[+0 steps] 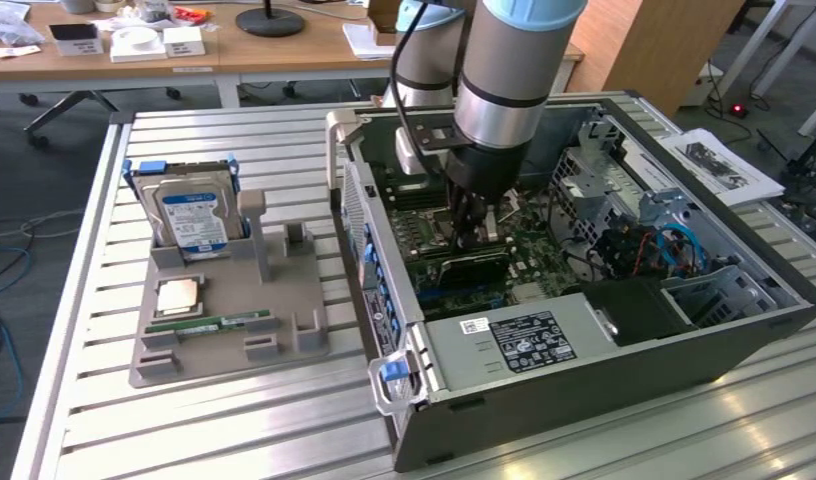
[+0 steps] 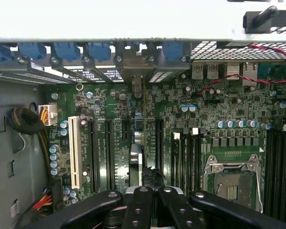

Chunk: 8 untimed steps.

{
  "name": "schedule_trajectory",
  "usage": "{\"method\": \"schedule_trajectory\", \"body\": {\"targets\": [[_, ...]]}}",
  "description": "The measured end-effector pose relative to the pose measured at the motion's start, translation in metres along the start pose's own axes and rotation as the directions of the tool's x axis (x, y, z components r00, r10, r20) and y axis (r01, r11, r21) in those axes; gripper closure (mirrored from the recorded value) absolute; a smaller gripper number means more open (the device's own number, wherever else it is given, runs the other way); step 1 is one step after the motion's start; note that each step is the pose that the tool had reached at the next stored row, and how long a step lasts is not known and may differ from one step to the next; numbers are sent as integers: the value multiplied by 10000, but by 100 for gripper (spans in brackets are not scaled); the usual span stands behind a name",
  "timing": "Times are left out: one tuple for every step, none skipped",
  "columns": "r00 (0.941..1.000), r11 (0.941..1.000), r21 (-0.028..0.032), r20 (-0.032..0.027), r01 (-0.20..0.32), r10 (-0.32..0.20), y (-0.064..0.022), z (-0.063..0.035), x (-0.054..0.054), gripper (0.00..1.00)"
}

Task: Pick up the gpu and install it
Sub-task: 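Press down on the gpu until it lock into place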

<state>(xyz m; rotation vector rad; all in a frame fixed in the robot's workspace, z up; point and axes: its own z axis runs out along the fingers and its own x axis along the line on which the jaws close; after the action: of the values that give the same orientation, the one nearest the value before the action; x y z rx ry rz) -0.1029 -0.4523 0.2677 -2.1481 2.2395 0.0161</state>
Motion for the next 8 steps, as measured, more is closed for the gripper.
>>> {"method": "schedule_trajectory", "body": {"targets": [[10000, 10000, 0, 0, 1, -1, 0, 0, 4, 89], [10000, 10000, -1, -1, 1, -1, -1, -1, 6, 89], [10000, 10000, -1, 0, 1, -1, -1, 0, 7, 89], [10000, 10000, 0, 0, 1, -1, -1, 1, 7, 89], [10000, 10000, 1, 1, 2, -2, -1, 8, 8, 89], [10000, 10000, 0, 0, 1, -1, -1, 16, 8, 89], [10000, 10000, 0, 0, 1, -1, -1, 24, 9, 89], [10000, 10000, 0, 0, 2, -2, -1, 29, 9, 89]]}}
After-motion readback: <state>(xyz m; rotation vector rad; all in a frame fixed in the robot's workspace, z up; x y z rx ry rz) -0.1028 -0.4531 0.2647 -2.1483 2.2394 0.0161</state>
